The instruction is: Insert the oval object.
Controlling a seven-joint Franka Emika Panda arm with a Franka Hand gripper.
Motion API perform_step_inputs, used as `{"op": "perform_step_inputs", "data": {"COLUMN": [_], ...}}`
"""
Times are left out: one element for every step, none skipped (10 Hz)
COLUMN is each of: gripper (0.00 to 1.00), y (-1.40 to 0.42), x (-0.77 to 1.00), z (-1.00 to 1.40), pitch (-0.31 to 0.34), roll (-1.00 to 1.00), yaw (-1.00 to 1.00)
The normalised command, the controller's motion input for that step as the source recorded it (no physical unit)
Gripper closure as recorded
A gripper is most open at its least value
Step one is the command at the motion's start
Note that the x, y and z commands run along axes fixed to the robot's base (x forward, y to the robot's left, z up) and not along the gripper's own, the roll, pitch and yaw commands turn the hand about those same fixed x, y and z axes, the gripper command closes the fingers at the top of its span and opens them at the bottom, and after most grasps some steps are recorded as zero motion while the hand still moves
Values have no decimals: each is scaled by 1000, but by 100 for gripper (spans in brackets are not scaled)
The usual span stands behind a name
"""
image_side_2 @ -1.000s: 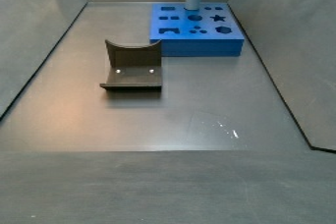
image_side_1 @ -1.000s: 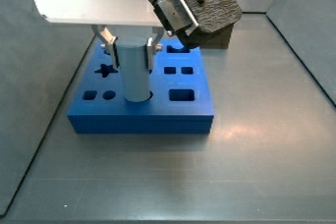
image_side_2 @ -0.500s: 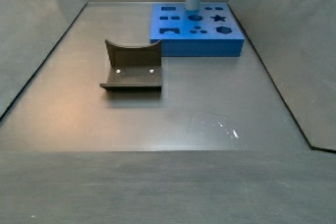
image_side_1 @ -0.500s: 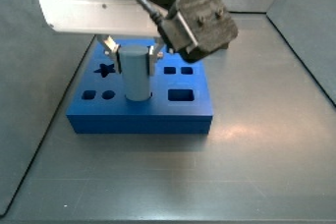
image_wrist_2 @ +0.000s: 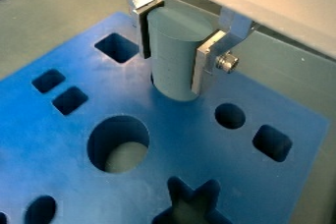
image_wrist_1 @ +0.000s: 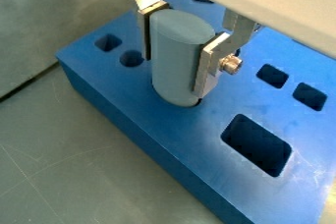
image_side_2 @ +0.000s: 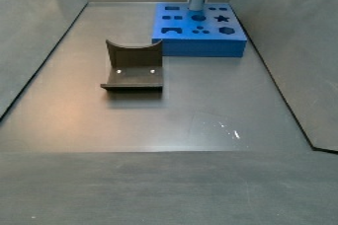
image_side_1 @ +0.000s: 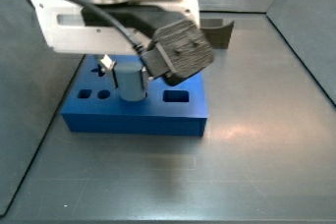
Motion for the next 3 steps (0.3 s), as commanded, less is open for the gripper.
{"op": "perform_step_inputs", "data": {"gripper": [100,100,100], "y": [57,43,0], "x": [-114,0,0], "z": [-289,-89,0], "pitch": [-343,-119,-34], "roll": [-146,-54,0], "yaw": [0,0,0]}}
